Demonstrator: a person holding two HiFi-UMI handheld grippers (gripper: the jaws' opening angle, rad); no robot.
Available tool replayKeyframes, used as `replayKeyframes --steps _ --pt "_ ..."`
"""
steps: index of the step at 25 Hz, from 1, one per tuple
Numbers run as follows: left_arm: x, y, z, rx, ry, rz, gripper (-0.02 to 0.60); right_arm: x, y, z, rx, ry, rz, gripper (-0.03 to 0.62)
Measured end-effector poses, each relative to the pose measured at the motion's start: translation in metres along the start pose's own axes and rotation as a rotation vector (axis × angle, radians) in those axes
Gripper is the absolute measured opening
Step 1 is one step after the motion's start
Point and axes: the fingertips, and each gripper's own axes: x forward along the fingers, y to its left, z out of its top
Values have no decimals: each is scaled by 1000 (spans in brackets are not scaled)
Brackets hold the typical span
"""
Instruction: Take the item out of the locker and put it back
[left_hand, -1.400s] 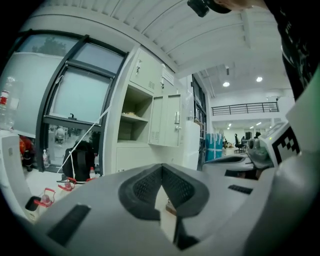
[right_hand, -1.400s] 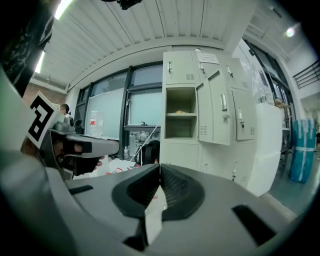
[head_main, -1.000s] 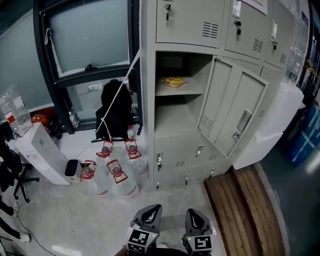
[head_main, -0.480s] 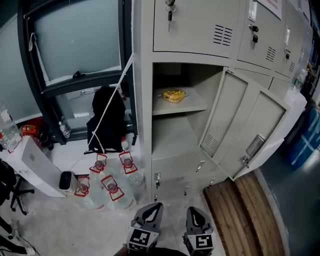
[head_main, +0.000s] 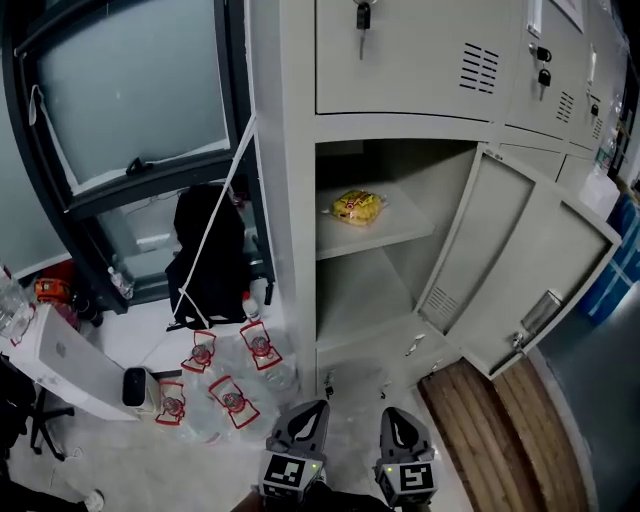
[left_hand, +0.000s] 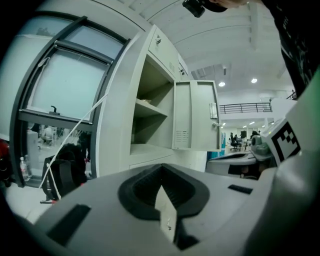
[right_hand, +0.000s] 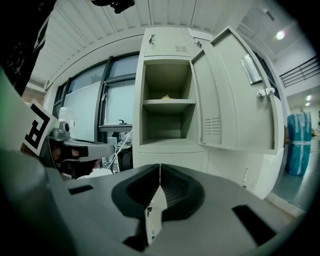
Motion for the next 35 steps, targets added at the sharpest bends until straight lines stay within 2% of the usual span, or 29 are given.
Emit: replayKeyframes --steps 6,12,13,15,17,22,29,35 --pt "16 21 3 2 -5 -6 8 17 -10 9 23 1 -53 5" --pt "24 27 12 -13 -15 8 8 26 -26 39 38 -41 -51 7" --pt "25 28 12 -13 -12 16 8 28 -28 45 42 -46 -44 20" --pt "26 31 13 -22 -7 35 8 34 -32 55 33 -45 -27 97" --pt "26 34 15 -31 -3 53 8 41 -36 65 11 -44 -18 102" --pt "29 44 16 -32 5 94 6 59 -40 112 5 -95 40 146" --pt "25 46 19 -41 4 138 6 83 -46 188 -29 -220 74 146" --pt "21 44 17 -40 20 155 6 109 -47 228 -72 -240 93 146"
